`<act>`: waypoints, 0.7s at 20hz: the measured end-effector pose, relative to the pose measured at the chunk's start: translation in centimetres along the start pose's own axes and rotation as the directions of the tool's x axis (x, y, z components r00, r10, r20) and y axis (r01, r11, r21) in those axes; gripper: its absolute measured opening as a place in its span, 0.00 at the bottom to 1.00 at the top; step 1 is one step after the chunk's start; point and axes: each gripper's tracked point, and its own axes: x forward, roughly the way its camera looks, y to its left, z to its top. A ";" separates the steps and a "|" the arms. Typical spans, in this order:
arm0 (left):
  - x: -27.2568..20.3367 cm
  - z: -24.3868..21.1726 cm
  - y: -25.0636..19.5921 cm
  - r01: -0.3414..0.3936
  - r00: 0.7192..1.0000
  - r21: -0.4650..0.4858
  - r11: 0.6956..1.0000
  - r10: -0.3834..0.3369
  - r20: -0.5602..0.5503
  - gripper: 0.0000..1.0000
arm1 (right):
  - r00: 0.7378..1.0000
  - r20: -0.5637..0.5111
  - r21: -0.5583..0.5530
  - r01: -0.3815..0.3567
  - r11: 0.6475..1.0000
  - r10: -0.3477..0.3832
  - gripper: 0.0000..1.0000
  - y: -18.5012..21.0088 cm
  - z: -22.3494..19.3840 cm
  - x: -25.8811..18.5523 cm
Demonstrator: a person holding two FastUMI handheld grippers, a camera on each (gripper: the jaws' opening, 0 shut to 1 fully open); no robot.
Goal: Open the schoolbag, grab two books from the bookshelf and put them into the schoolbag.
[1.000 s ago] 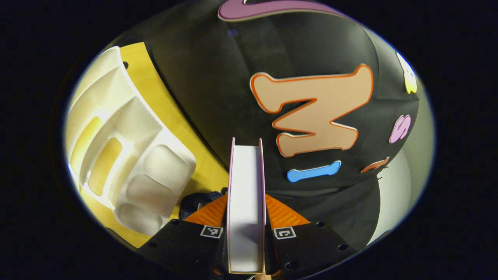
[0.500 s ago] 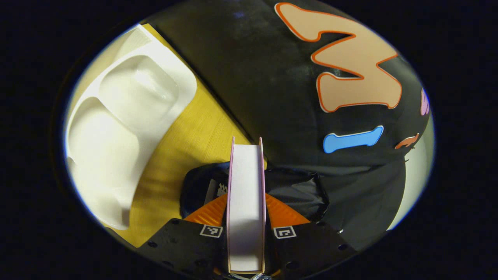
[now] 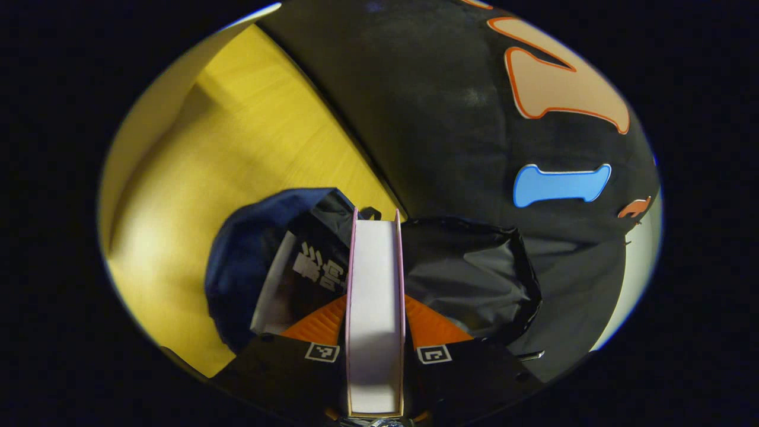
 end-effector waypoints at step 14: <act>3.7 -1.6 1.8 0.000 1.000 -0.076 0.997 0.001 0.018 0.34 | 1.000 -0.004 -0.023 -0.016 1.000 0.016 0.03 1.2 -0.7 0.5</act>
